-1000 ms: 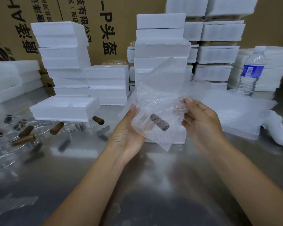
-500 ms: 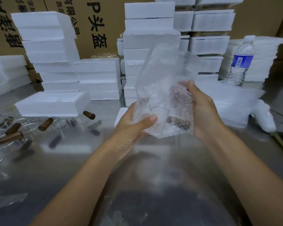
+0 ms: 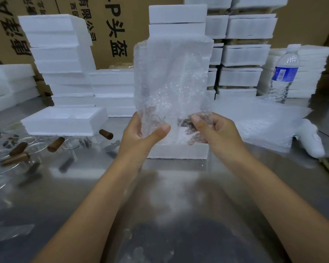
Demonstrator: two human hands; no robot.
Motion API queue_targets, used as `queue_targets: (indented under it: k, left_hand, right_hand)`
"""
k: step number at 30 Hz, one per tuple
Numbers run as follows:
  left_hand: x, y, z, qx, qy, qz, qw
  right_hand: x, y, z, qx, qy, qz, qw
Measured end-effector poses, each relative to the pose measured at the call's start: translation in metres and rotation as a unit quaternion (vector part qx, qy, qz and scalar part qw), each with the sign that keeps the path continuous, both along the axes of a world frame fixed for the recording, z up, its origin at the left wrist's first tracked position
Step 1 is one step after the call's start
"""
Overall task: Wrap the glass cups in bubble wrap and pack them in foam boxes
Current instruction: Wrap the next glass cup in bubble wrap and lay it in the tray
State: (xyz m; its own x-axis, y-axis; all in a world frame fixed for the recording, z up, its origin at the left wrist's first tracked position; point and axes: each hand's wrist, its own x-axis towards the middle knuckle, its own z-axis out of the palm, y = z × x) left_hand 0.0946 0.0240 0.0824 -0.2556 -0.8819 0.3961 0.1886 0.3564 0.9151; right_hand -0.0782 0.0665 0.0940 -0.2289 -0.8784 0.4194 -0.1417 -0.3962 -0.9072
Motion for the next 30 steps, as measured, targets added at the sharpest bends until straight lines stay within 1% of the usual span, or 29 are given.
queue_targets:
  k: [2, 5, 9, 13, 17, 20, 22, 24, 28, 30]
  left_hand:
    - [0.002, 0.002, 0.005, -0.039, -0.033, 0.01, 0.999]
    - [0.005, 0.002, 0.005, -0.058, -0.047, 0.017, 0.997]
    - [0.007, -0.001, 0.002, -0.06, -0.078, -0.003, 0.995]
    - [0.003, 0.0, -0.001, -0.061, -0.107, -0.048, 0.991]
    - [-0.001, 0.005, -0.003, -0.071, -0.115, -0.072, 0.988]
    - [-0.002, 0.005, -0.005, -0.071, -0.142, -0.058, 0.986]
    - [-0.003, 0.004, -0.006, -0.08, -0.154, -0.035, 0.984]
    - [-0.005, 0.004, -0.007, -0.085, -0.151, -0.027, 0.984]
    - [-0.008, 0.004, -0.007, -0.079, -0.133, 0.003, 0.988]
    - [-0.007, 0.005, -0.006, -0.077, -0.13, 0.017, 0.988]
  right_hand:
    - [0.0, 0.0, -0.002, -0.012, 0.011, -0.002, 1.0]
    - [0.002, -0.001, -0.004, -0.026, 0.034, -0.029, 0.999]
    - [0.003, 0.0, -0.001, -0.051, 0.007, -0.068, 0.996]
    - [0.006, 0.005, 0.004, -0.074, -0.05, -0.062, 0.994]
    - [0.007, 0.007, 0.006, -0.072, -0.056, -0.083, 0.992]
    - [0.007, 0.008, 0.006, -0.087, 0.033, -0.128, 0.987]
    - [0.009, 0.009, 0.004, -0.085, 0.086, -0.125, 0.985]
    - [0.011, 0.009, 0.002, -0.084, 0.16, -0.122, 0.976]
    - [0.013, 0.01, 0.001, -0.063, 0.222, -0.047, 0.972]
    - [0.012, 0.009, -0.001, -0.053, 0.243, -0.027, 0.968]
